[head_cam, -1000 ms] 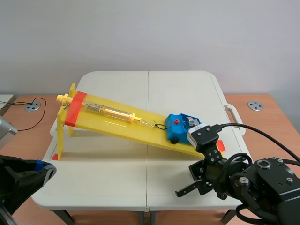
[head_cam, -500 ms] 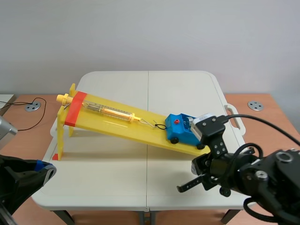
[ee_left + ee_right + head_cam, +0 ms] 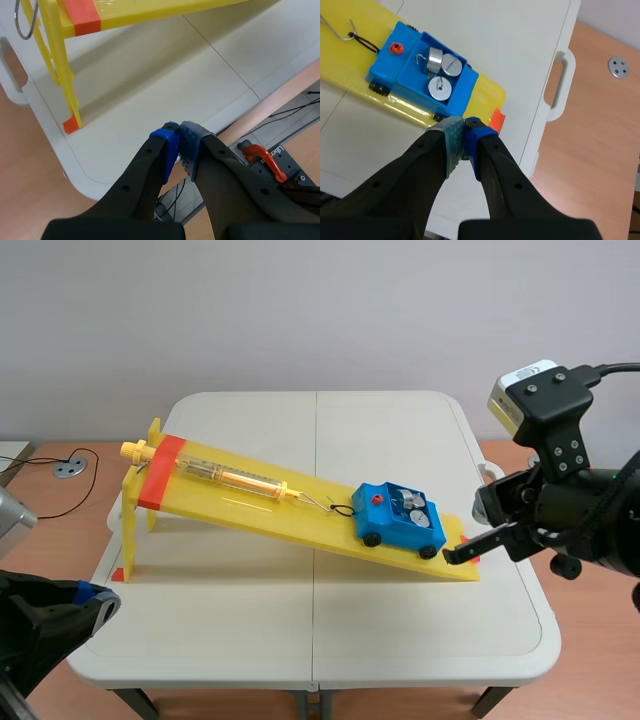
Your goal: Place the four metal weights on the blue cart on the ramp.
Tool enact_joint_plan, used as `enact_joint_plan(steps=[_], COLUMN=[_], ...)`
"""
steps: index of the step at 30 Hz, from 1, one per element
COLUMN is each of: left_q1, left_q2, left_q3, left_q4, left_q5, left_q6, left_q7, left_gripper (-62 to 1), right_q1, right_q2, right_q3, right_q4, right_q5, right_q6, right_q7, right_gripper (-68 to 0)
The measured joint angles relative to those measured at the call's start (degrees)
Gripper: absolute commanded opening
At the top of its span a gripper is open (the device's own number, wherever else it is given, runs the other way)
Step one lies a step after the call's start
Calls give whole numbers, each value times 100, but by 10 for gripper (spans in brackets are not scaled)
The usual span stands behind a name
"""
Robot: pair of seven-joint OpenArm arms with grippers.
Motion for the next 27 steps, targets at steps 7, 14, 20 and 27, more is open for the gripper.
enact_joint_plan(steps=[7,14,20,27], left_q1=[0,0,0,0], left_q2=[0,0,0,0], left_q3=[0,0,0,0], left_q4=[0,0,0,0], left_q5=[0,0,0,0], left_q6=[0,0,0,0], left_q7=[0,0,0,0], left_gripper=[-569,-569,-569,-569], right_q1=[739,1270,1491,1650], right_q2=[-496,-800,-857,-861], right_q3=[-201,-511,-531,-531], right_q4=[-949,-1733,-2103,-2358], right_q5=[-28,-105,-111,-111], right_q6=[0,4,0,0], right_q7=[-2,0,26,92], right_gripper=[-668,-668,-668,-668])
